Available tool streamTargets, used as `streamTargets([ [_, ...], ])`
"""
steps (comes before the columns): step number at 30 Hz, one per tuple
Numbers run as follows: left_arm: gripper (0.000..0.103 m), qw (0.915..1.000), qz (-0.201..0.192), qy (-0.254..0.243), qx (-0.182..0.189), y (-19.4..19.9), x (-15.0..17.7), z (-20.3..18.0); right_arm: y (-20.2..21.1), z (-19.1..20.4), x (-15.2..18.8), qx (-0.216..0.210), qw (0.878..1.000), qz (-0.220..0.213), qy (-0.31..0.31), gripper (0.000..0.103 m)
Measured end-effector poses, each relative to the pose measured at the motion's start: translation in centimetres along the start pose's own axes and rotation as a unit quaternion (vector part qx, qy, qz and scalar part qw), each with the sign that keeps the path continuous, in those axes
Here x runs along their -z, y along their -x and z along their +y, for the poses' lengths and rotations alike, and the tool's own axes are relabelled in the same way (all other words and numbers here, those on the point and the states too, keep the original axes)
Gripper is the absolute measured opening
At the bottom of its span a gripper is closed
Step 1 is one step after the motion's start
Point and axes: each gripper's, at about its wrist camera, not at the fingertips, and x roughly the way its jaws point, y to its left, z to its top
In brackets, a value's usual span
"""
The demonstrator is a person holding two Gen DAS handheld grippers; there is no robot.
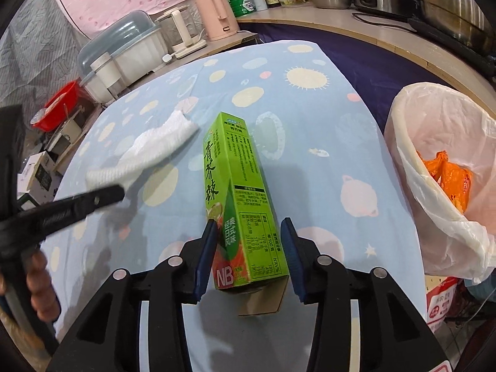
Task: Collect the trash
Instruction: 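Lift and carry the tissue and green box over the bin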
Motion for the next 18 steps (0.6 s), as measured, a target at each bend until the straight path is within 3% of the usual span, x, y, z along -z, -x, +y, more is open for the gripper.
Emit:
streamTargets([
  [2, 0.004, 1.0000, 0.006, 0.001, 0.003, 0.4, 0.9, -0.2, -0.1, 0.7, 0.3, 0.013, 1.000, -0.003, 0.011, 0.056],
  [6, 0.004, 0.9999, 0.012, -0.004, 0.007, 1.1, 2.5, -0.8, -0.9, 1.5, 0.9, 0.022, 0.999, 0.000, 0.023, 0.059],
  [9, 0.004, 0.9998, 0.016, -0.010, 0.009, 1.4, 3.4, -1.2, -1.0, 1.3, 1.2, 0.016, 1.000, 0.004, 0.016, 0.048],
  [11, 0.004, 0.9997, 0.018, -0.012, 0.010, 1.6, 3.9, -1.3, -0.8, 1.2, 1.4, 0.011, 1.000, 0.006, 0.011, 0.034],
  [14, 0.004, 0.9996, 0.017, -0.017, 0.014, 2.0, 4.4, -1.8, -0.1, 1.1, 1.6, 0.005, 1.000, 0.000, 0.003, 0.027],
  [18, 0.004, 0.9995, 0.009, -0.022, 0.021, 2.9, 4.5, -2.6, 1.7, 0.7, 1.8, -0.003, 1.000, -0.017, -0.013, 0.027],
])
